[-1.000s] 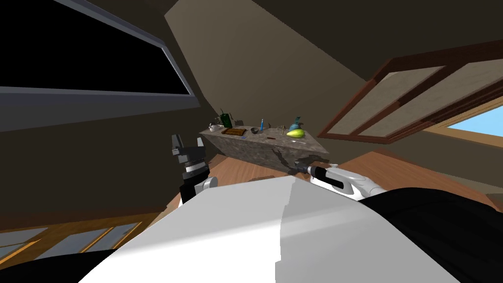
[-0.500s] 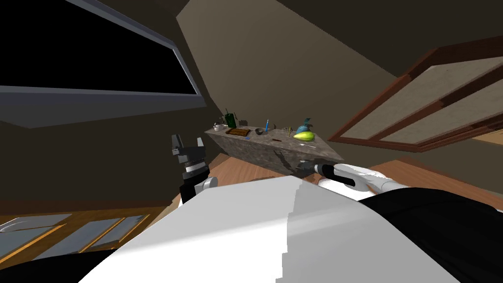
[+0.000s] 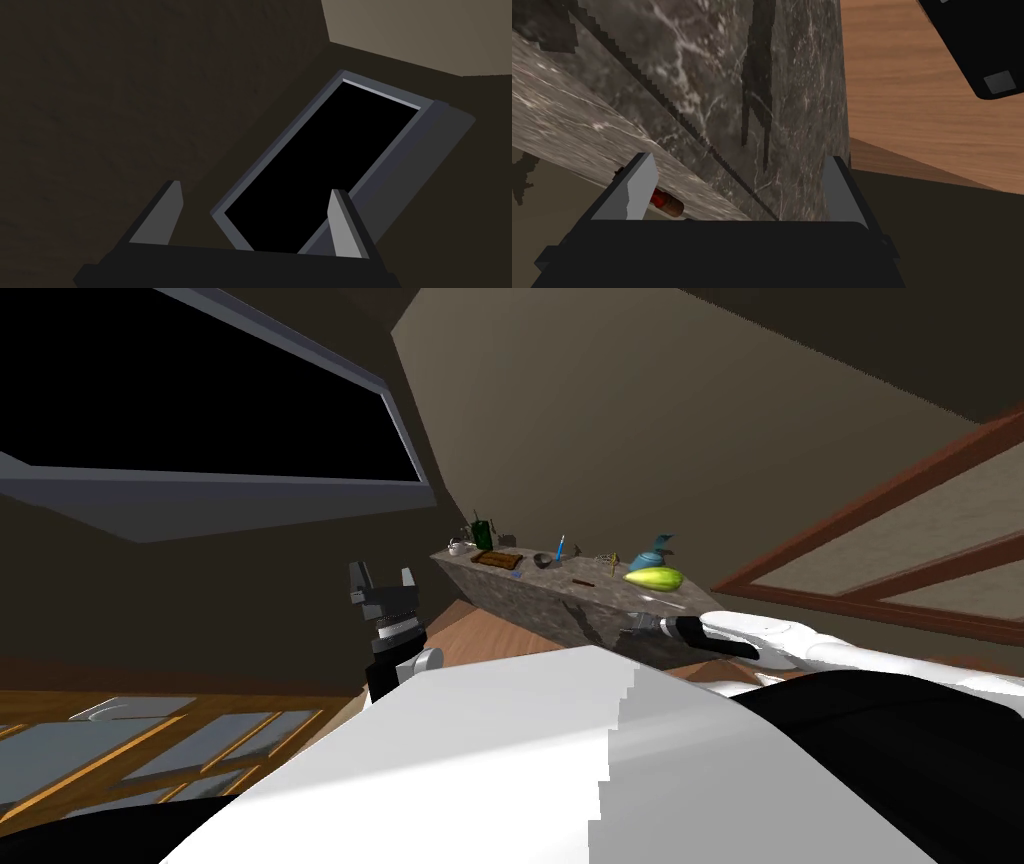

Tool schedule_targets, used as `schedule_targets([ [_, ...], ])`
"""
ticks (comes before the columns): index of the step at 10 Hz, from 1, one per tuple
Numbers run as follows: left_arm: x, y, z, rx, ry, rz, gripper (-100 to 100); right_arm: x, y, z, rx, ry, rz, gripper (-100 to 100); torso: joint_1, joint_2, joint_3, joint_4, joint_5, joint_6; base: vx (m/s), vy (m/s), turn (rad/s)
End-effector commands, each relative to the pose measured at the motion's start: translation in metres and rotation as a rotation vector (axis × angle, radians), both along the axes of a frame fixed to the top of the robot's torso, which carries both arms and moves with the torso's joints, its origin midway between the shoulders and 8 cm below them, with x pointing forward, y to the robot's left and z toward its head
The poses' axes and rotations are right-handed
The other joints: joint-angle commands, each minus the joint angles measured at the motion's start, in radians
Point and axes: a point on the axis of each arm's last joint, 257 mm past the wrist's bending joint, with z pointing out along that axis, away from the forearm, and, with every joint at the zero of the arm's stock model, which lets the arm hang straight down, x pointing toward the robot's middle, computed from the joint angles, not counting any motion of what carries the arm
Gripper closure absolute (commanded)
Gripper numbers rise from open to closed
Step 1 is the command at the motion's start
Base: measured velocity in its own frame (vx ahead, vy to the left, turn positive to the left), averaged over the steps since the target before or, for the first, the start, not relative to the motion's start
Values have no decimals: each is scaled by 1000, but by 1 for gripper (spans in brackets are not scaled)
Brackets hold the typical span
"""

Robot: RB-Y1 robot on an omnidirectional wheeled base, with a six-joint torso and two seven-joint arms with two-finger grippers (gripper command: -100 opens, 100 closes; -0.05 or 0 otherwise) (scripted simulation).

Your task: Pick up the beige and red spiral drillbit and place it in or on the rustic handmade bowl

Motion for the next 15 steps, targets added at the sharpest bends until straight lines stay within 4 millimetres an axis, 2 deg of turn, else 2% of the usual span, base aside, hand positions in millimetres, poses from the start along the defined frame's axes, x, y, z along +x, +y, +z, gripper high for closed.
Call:
schedule_targets([
  [1, 0, 0, 0, 0, 0, 0, 0, -4, -7, 6, -27, 20, 20, -100, 0, 0, 0, 0, 0, 0, 180, 49, 77],
  [3, 0, 0, 0, 0, 0, 0, 0, -17, -32, 17, -91, 81, 68, -100, 1, 1, 1, 0, 0, 1, 216, 52, 151],
  [4, 0, 0, 0, 0, 0, 0, 0, -17, -32, 17, -91, 81, 68, -100, 0, -2, -1, 0, 0, 0, 190, 24, 103],
  [7, 0, 0, 0, 0, 0, 0, 0, -39, -55, 28, -141, 171, 126, -100, 0, -1, -1, 0, 0, 0, 235, 29, 176],
  [9, 0, 0, 0, 0, 0, 0, 0, -47, -59, 29, -146, 198, 140, -100, -1, -5, -3, -1, 0, 1, 236, 13, 98],
  [12, 0, 0, 0, 0, 0, 0, 0, -74, -62, 25, -136, 276, 175, -100, -2, 2, 1, 0, -1, 1, 199, -11, 103],
  [13, 0, 0, 0, 0, 0, 0, 0, -65, -63, 27, -142, 258, 167, -100, -4, 0, 0, 0, -1, 1, 109, -24, 43],
  [14, 0, 0, 0, 0, 0, 0, 0, -66, -62, 27, -140, 261, 169, 0, -3, 6, 3, 1, -1, 2, 19, -4, -1],
  [15, 0, 0, 0, 0, 0, 0, 0, -73, -64, 18, -137, 259, 148, -100, -2, 11, 6, 2, -1, 2, -6, -7, 154],
])
